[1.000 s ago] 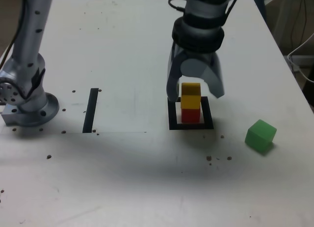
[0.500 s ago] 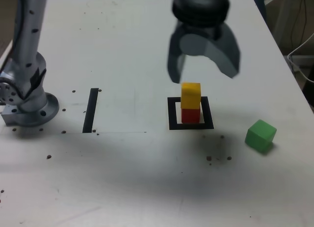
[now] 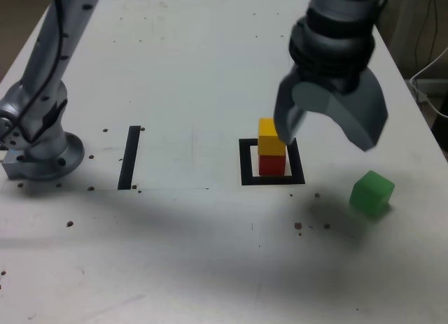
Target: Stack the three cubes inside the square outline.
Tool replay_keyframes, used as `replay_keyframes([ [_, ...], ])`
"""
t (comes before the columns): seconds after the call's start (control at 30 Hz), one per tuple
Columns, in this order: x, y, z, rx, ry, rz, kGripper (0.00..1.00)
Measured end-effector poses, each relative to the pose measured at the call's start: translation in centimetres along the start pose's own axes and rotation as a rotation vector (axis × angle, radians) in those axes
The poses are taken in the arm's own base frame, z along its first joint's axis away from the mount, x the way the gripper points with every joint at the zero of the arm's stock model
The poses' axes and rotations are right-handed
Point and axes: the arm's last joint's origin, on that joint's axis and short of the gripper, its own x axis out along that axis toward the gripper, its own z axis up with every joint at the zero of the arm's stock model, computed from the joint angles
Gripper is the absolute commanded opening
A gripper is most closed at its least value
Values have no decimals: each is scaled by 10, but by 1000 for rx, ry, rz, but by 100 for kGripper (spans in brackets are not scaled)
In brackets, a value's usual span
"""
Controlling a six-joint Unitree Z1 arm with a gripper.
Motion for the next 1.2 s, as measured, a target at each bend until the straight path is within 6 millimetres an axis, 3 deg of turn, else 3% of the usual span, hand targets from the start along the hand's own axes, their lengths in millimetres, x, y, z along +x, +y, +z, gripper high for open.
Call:
replay_keyframes([
  [0.5,20,3,37,96,-22,-5,99],
  [0.77,44,4,55,114,3,-7,97],
  [1.03,64,7,73,120,-10,1,80],
  [1.2,68,7,76,103,-8,2,63],
])
